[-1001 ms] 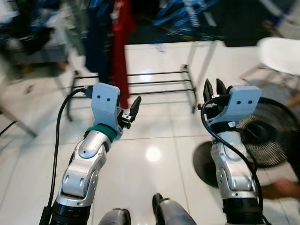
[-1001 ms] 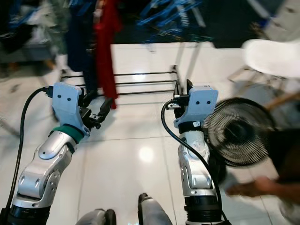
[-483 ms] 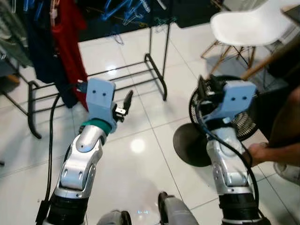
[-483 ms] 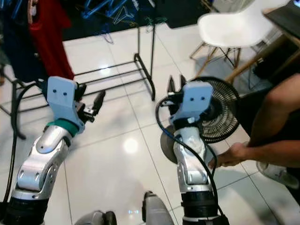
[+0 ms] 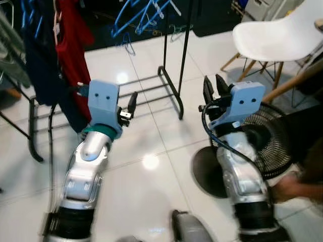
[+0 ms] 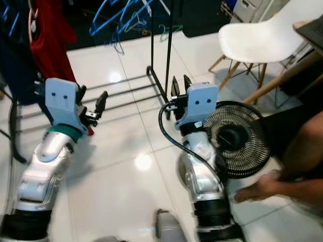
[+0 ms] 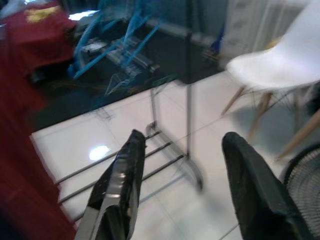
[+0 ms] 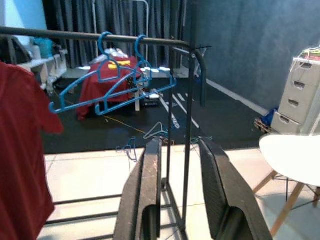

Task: Hang hanger

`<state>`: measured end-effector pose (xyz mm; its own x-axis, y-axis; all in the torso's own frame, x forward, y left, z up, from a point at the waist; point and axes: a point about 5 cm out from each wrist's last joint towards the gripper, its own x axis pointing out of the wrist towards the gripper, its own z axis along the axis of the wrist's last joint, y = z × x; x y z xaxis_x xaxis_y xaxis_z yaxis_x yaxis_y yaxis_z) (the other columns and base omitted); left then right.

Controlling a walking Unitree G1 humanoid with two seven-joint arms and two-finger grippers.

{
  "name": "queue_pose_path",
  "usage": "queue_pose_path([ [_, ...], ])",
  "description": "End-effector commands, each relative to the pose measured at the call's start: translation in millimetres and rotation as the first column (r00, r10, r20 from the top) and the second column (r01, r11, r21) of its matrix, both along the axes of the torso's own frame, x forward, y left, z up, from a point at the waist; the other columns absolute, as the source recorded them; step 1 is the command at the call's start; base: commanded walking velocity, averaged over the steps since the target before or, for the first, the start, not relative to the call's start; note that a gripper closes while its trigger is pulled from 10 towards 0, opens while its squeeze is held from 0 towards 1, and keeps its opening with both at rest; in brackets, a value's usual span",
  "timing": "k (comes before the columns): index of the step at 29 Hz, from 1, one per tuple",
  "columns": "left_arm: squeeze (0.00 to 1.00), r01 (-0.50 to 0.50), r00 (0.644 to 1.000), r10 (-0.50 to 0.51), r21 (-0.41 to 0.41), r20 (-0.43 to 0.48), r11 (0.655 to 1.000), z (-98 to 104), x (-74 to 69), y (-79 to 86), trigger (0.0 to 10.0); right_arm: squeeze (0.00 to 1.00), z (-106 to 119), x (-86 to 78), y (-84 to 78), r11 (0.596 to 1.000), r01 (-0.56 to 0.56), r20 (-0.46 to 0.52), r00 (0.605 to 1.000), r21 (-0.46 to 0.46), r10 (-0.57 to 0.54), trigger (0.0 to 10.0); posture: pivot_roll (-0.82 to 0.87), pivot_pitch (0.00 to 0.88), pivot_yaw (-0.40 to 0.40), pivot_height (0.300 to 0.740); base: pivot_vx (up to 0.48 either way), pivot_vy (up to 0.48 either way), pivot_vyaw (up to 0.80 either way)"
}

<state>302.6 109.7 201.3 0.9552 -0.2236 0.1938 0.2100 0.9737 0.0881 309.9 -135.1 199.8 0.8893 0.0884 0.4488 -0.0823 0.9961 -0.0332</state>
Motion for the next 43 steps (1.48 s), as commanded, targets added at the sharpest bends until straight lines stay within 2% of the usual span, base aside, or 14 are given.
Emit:
queue_pose_path([
  [1, 0.00, -0.047, 0.999, 0.047, 0.030, -0.007, 0.998, -6, -1.2, 9.9, 10.0, 0.00, -4, -1.9, 8.5, 0.999, -0.032, -0.007, 0.999, 0.004, 0.032, 10.0, -0.05, 0.093, 0.067, 0.740, 0.469, 0.000, 0.00],
  [4, 0.00, -0.089, 0.996, 0.089, 0.054, 0.005, 0.995, -7, 0.8, 12.1, 10.0, 0.00, -6, -1.5, 6.7, 1.000, -0.027, -0.014, 1.000, -0.001, 0.027, 10.0, -0.05, 0.090, 0.063, 0.740, 0.469, 0.000, 0.00],
  [10, 0.00, -0.253, 0.967, 0.253, 0.093, 0.010, 0.963, -8, 7.9, 31.7, 10.0, 0.00, -6, 0.9, 4.7, 0.999, -0.023, -0.015, 1.000, -0.027, 0.023, 10.0, -0.04, 0.094, 0.054, 0.740, 0.469, 0.000, 0.00],
  [18, 0.00, -0.284, 0.959, 0.284, 0.096, 0.014, 0.954, -8, 7.7, 37.4, 10.0, 0.00, -6, 2.6, 4.0, 0.999, -0.018, -0.018, 1.000, -0.039, 0.017, 10.0, -0.04, 0.097, 0.055, 0.740, 0.469, 0.000, 0.00],
  [34, 0.00, -0.144, 0.989, 0.140, 0.088, 0.049, 0.986, 1, 8.5, 7.8, 10.0, 0.00, -10, 2.4, 1.4, 1.000, -0.008, -0.032, 0.999, -0.019, 0.007, 10.0, -0.05, 0.104, 0.064, 0.740, 0.469, 0.000, 0.00],
  [35, 0.00, -0.105, 0.993, 0.100, 0.092, 0.056, 0.990, 2, 7.1, 1.4, 10.0, 0.00, -11, 2.5, 0.1, 1.000, -0.002, -0.037, 0.999, -0.009, 0.002, 10.0, -0.05, 0.103, 0.065, 0.740, 0.469, 0.000, 0.00],
  [37, 0.00, -0.105, 0.993, 0.100, 0.092, 0.056, 0.990, 2, 7.1, 1.4, 10.0, 0.00, -11, 2.5, 0.1, 1.000, -0.002, -0.037, 0.999, -0.009, 0.002, 10.0, -0.05, 0.103, 0.065, 0.740, 0.469, 0.000, 0.00],
  [38, 0.00, -0.048, 0.997, 0.041, 0.106, 0.064, 0.993, 4, 4.6, -6.4, 10.0, 0.00, -12, 2.9, -1.9, 1.000, 0.005, -0.045, 0.999, 0.008, -0.005, 10.0, -0.05, 0.103, 0.065, 0.740, 0.469, 0.000, 0.00],
  [39, 0.00, -0.048, 0.997, 0.041, 0.106, 0.064, 0.993, 4, 4.6, -6.4, 10.0, 0.00, -12, 2.9, -1.9, 1.000, 0.005, -0.045, 0.999, 0.008, -0.005, 10.0, -0.05, 0.103, 0.065, 0.740, 0.469, 0.000, 0.00],
  [41, 0.00, 0.082, 0.994, -0.090, 0.120, 0.064, 0.989, 5, -2.7, -22.3, 10.0, 0.00, -13, 3.1, -5.5, 1.000, 0.017, -0.054, 0.998, 0.025, -0.015, 10.0, -0.05, 0.105, 0.066, 0.740, 0.469, 0.000, -0.39],
  [42, 0.00, 0.082, 0.994, -0.090, 0.120, 0.064, 0.989, 5, -2.7, -22.3, 10.0, 0.00, -13, 3.1, -5.5, 1.000, 0.017, -0.054, 0.998, 0.025, -0.015, 10.0, -0.05, 0.105, 0.066, 0.740, 0.469, 0.000, -0.79],
  [43, 0.00, 0.126, 0.989, -0.135, 0.123, 0.061, 0.984, 5, -5.2, -28.0, 10.0, 0.00, -14, 3.2, -6.5, 0.999, 0.021, -0.055, 0.998, 0.025, -0.019, 10.0, -0.05, 0.105, 0.066, 0.740, 0.469, 0.000, -0.79],
])
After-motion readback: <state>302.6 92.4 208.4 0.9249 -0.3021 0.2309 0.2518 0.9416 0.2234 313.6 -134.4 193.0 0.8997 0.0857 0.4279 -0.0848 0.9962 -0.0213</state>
